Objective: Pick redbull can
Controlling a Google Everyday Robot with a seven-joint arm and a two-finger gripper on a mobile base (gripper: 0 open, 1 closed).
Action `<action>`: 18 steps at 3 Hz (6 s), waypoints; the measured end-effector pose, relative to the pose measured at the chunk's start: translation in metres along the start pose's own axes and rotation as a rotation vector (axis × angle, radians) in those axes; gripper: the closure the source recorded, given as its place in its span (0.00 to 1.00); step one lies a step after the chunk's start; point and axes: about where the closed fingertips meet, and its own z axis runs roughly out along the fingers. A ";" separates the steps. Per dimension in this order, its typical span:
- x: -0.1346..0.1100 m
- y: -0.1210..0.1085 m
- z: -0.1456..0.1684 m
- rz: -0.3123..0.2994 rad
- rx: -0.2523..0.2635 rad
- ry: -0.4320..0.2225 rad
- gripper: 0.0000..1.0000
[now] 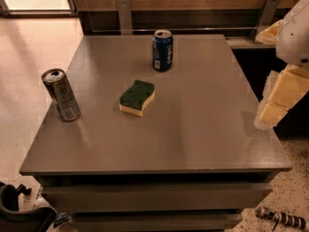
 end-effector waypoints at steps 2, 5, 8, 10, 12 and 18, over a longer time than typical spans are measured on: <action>-0.094 0.006 0.061 0.052 -0.051 -0.395 0.00; -0.166 0.010 0.079 0.214 -0.096 -0.676 0.00; -0.252 0.041 0.109 0.100 -0.121 -0.926 0.00; -0.322 0.051 0.156 0.099 -0.114 -0.939 0.00; -0.365 0.046 0.193 0.167 -0.161 -1.015 0.00; -0.402 0.066 0.195 0.170 -0.236 -1.143 1.00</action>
Offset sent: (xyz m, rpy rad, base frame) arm 0.0497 0.1513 -0.0351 0.6349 -0.0725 0.1191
